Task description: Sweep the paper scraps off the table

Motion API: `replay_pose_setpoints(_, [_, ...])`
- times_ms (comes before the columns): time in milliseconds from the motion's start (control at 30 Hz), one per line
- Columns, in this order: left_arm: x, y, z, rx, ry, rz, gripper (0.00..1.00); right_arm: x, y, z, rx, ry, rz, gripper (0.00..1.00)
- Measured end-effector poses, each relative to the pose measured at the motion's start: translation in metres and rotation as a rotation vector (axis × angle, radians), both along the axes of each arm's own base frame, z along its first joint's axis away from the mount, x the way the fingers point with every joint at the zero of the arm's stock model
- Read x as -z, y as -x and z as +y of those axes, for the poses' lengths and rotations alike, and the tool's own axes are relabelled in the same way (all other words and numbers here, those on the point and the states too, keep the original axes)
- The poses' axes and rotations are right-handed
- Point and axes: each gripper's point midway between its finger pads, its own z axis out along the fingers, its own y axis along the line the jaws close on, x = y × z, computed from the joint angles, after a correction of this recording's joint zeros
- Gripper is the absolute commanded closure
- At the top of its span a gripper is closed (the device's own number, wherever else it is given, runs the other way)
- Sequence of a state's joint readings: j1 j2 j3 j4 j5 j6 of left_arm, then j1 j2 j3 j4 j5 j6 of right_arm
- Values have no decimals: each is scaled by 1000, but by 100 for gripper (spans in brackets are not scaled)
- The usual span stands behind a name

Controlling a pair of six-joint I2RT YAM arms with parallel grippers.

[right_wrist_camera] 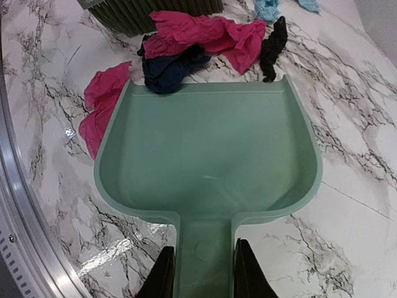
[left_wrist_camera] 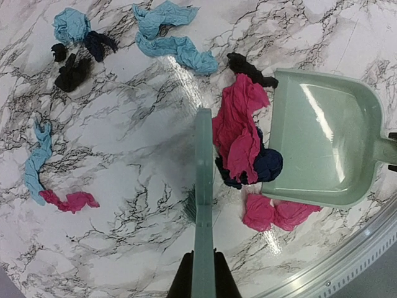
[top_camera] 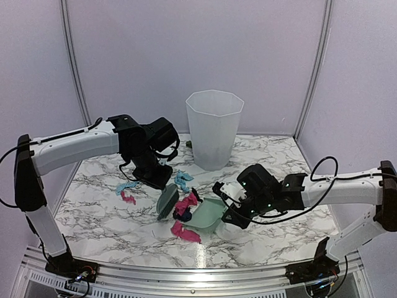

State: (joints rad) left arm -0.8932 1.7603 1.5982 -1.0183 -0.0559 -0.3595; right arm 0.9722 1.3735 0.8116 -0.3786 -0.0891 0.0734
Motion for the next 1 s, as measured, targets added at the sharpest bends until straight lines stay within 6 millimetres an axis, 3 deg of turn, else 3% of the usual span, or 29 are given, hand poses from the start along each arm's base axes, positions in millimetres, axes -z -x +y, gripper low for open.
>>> replay_pose_setpoints(533, [-2,9,-19,40,38,30,100,14,-9,20,-30,-39,-16,100])
replay_pose_setpoints(1000, [-13,10,-29,56,75,26,100,18,-13,24,-28,-80,-54,100])
